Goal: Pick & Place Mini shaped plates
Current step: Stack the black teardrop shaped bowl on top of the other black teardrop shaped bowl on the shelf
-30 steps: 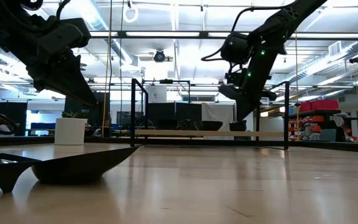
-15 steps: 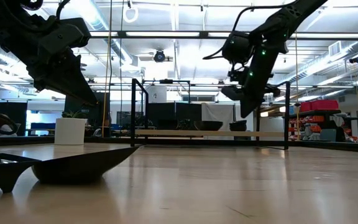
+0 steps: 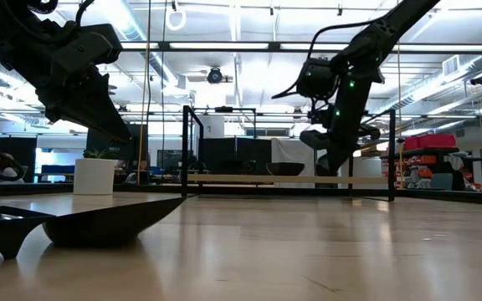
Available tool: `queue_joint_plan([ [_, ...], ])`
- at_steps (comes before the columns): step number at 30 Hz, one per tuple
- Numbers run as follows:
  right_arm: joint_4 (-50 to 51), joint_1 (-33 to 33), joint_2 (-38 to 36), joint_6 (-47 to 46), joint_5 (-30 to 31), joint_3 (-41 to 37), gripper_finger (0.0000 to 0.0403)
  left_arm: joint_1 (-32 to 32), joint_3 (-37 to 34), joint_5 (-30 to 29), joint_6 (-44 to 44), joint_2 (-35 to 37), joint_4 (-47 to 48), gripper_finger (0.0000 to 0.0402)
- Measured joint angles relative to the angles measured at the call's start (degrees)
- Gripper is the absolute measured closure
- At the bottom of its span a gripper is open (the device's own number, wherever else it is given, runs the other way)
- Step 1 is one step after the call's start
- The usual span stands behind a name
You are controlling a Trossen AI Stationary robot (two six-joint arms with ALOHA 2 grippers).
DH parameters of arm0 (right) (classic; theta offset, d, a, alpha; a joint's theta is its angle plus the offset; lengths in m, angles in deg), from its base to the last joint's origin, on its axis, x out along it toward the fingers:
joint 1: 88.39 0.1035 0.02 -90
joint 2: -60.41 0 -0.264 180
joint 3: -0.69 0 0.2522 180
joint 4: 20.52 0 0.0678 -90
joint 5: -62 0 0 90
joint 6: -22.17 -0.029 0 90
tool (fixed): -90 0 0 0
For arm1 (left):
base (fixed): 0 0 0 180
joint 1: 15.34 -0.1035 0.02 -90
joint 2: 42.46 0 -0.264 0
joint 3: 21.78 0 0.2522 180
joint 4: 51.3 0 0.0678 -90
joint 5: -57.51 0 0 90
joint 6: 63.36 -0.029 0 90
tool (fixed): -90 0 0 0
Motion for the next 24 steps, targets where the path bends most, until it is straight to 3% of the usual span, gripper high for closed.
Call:
queue_joint_plan([
  [24, -6.63, -0.16, -1.28, 2.9, -0.73, 0.01, 0.0399, 0.0, 0.0, -0.32, -0.04, 0.0, 0.0, 0.0385],
])
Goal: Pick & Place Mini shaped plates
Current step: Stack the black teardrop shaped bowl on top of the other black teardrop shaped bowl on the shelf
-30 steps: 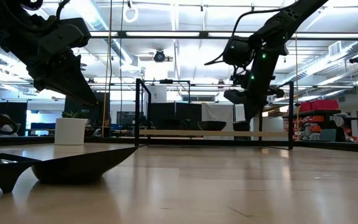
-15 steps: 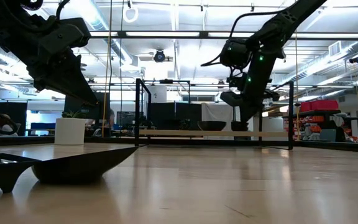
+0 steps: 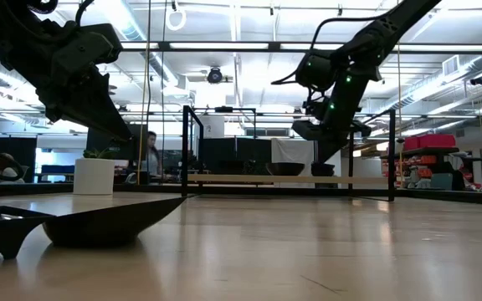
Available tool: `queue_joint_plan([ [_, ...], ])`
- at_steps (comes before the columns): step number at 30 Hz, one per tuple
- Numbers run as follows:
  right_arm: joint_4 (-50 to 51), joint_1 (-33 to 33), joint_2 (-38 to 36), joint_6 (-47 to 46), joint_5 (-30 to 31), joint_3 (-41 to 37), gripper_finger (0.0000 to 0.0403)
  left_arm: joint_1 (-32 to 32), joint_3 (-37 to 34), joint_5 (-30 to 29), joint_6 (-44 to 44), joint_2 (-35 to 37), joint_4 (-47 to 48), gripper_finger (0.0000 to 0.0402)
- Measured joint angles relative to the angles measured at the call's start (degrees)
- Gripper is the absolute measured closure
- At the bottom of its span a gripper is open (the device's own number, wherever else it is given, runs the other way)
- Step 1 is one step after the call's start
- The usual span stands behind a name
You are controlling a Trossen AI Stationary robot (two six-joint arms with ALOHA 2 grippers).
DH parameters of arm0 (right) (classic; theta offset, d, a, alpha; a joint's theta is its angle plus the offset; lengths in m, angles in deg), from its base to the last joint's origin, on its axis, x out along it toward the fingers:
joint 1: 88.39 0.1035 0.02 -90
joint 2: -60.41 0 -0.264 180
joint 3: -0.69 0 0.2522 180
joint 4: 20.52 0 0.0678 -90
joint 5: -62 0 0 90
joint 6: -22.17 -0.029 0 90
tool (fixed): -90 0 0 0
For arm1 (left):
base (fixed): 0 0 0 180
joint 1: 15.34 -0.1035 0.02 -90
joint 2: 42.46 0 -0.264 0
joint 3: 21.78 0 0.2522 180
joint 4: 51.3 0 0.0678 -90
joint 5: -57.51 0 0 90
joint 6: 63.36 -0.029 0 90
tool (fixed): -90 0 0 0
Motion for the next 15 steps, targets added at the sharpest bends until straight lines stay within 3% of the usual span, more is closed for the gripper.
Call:
queue_joint_plan([
  [15, -1.25, -1.47, 0.76, 1.33, -3.16, 0.0, 0.0399, 0.0, 0.0, -0.05, -0.07, 0.0, -0.17, 0.0385],
])
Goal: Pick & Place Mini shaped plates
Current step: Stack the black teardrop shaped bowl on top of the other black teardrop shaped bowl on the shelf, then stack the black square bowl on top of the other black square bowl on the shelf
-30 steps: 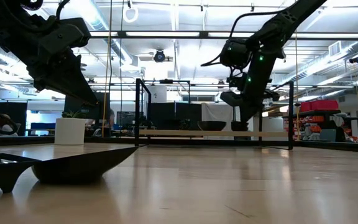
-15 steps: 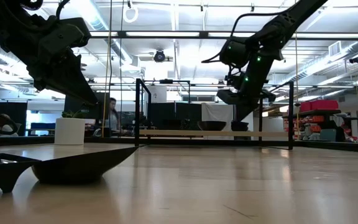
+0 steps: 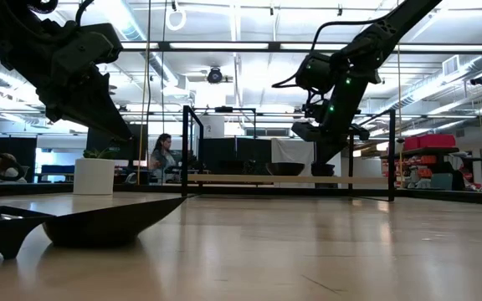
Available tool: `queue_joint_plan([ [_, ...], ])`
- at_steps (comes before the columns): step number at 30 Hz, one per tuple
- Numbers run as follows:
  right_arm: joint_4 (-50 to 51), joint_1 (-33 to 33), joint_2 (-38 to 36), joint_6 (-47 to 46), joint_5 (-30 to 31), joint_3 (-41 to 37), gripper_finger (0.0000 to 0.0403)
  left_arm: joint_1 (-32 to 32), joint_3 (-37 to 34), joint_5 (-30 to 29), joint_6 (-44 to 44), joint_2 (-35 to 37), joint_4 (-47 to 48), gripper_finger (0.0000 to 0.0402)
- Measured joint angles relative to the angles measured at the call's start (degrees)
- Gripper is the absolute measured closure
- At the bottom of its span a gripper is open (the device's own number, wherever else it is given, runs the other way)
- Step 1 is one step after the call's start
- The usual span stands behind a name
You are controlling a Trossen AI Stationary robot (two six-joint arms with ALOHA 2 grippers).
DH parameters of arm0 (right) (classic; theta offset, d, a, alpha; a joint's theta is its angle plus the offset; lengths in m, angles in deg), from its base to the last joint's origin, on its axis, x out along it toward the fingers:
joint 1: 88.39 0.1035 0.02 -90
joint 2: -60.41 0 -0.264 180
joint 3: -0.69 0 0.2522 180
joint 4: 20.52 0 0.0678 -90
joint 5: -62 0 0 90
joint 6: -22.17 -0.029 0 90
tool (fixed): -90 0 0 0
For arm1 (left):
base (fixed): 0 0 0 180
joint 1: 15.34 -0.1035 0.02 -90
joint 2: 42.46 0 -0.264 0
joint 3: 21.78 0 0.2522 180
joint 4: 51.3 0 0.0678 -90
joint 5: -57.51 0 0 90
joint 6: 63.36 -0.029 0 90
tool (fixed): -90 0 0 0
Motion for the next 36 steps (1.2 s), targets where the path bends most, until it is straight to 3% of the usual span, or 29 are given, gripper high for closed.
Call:
queue_joint_plan([
  [23, 1.31, -1.04, 0.02, 0.22, -3.59, 0.0, 0.0399, 0.0, 0.0, 0.0, 0.04, 0.0, -0.03, 0.0385],
  [36, -1.3, 2.89, -3.26, 2.78, 4.05, 0.0, 0.0399, 0.0, 0.0, 0.0, 0.04, 0.0, -0.03, 0.0385],
])
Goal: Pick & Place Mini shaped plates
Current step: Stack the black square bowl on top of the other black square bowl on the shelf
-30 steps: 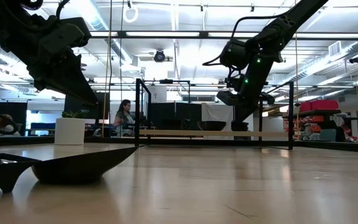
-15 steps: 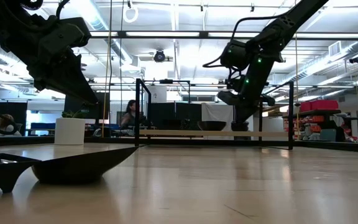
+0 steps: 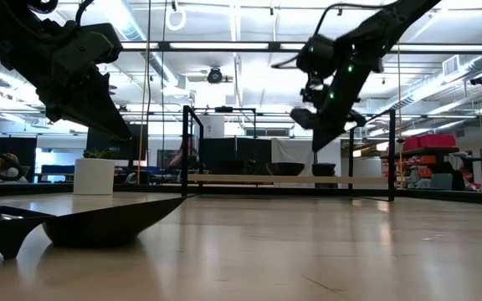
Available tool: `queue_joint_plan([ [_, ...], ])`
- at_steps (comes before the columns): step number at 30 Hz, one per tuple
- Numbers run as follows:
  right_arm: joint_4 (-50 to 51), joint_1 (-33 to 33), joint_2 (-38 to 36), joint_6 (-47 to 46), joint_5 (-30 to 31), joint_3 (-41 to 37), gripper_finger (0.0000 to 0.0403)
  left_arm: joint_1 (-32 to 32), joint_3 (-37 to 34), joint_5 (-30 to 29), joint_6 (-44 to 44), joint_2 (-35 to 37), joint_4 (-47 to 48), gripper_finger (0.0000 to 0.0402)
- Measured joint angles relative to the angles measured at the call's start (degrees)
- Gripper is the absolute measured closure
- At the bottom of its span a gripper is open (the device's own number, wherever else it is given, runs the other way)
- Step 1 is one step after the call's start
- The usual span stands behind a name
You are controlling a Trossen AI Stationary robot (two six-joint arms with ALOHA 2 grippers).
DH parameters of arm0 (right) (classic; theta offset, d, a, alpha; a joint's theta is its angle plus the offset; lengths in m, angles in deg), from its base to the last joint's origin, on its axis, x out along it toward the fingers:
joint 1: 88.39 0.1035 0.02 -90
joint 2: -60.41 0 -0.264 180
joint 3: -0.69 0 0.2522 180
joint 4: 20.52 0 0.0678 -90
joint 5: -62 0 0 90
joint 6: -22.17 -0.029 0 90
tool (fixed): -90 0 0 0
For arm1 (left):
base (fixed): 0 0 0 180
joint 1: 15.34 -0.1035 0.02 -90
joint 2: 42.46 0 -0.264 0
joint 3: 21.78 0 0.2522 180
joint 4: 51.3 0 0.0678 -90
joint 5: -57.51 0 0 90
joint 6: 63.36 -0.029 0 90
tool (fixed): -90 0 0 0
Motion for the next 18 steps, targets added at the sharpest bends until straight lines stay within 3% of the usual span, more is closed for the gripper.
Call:
queue_joint_plan([
  [5, -2.21, 6.77, -2.84, 0.44, 1.87, 0.0, 0.0399, 0.0, 0.0, 0.0, 0.04, 0.0, 0.01, 0.0385],
  [11, -10.92, 20.84, -3.11, 3.2, 3.1, 0.0, 0.0399, 0.0, 0.0, 0.0, 0.11, 0.0, -0.02, 0.0385],
  [18, -19.44, 37.25, 0.42, 7.44, -5.93, -0.02, 0.0399, 0.0, 0.0, 0.1, 0.11, 0.0, -0.06, 0.0385],
])
